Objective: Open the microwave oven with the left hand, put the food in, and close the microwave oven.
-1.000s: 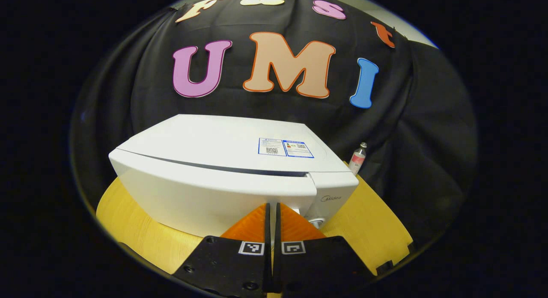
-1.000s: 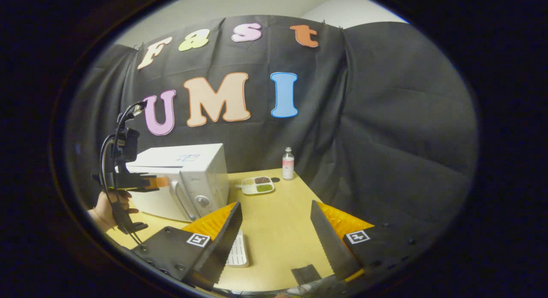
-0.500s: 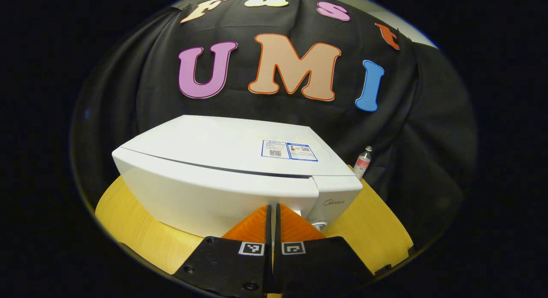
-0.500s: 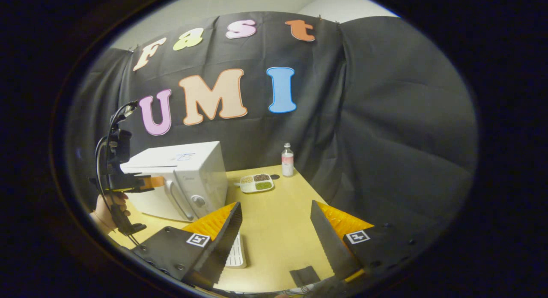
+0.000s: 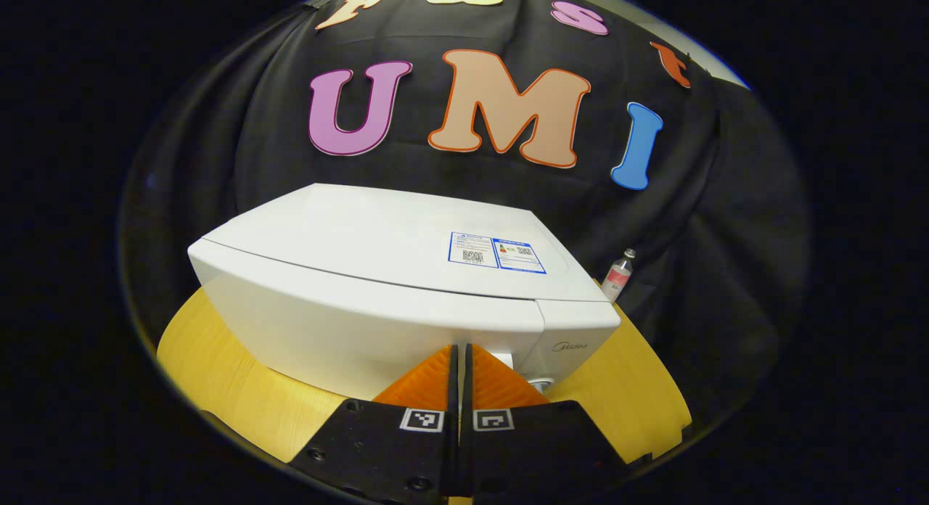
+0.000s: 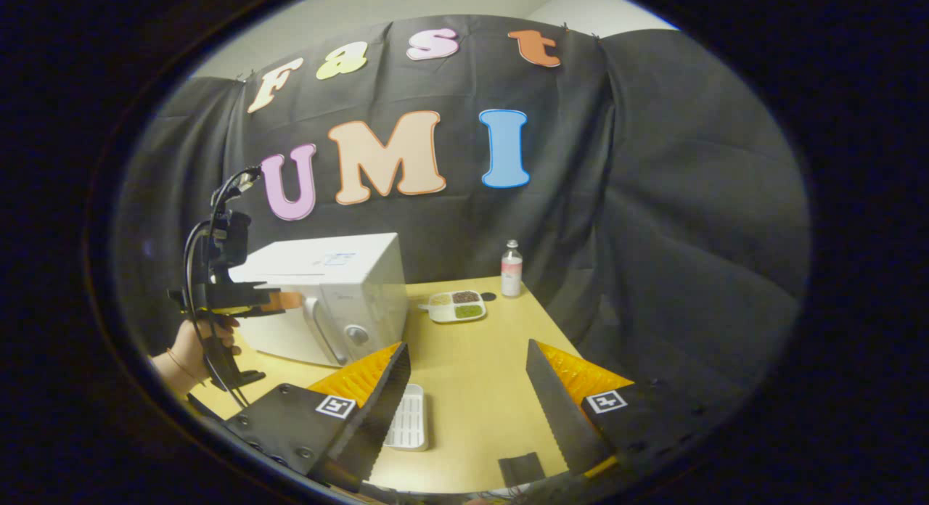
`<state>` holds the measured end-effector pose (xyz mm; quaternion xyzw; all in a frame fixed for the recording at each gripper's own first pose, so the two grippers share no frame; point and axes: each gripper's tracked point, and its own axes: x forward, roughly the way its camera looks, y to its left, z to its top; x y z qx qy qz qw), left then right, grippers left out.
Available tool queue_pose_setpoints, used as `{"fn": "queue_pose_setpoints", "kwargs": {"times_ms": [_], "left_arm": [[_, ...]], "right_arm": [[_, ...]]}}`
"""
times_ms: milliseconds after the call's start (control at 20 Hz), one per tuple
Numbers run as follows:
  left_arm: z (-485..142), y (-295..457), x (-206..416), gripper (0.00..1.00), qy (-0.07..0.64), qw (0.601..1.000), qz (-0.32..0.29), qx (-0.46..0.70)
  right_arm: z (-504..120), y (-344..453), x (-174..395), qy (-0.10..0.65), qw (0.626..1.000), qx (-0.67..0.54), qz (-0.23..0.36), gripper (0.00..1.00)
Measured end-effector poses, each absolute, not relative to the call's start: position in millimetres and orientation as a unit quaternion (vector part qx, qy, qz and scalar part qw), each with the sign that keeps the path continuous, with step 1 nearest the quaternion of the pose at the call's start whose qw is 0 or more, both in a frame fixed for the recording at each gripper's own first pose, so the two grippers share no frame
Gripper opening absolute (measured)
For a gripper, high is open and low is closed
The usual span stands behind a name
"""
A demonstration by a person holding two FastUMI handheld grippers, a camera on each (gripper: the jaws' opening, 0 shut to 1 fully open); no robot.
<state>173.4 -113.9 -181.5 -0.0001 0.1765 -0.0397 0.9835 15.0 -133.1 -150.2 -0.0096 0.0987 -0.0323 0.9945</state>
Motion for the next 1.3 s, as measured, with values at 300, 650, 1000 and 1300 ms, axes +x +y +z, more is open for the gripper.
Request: {"fn": "queue_pose_setpoints", "kwargs": {"times_ms": [300, 650, 1000, 1300], "left_arm": [[-157, -124, 117, 0.06, 0.157, 0.986, -0.061, 0.007], [-110, -113, 61, 0.8, 0.094, 0.994, -0.023, 0.058], [-89, -115, 29, 0.97, 0.075, 0.997, -0.001, 0.025], [-71, -94, 13, 0.96, 0.063, 0.997, 0.025, 0.037]], "right_arm": [[-124, -118, 38, 0.076, 0.997, -0.006, -0.002, 0.92], [-98, -112, 37, 0.052, 0.998, -0.013, 0.019, 0.92], [-78, -107, 26, 0.037, 0.998, -0.041, 0.034, 0.92], [-60, -93, 13, 0.019, 0.997, -0.056, 0.051, 0.92]]}}
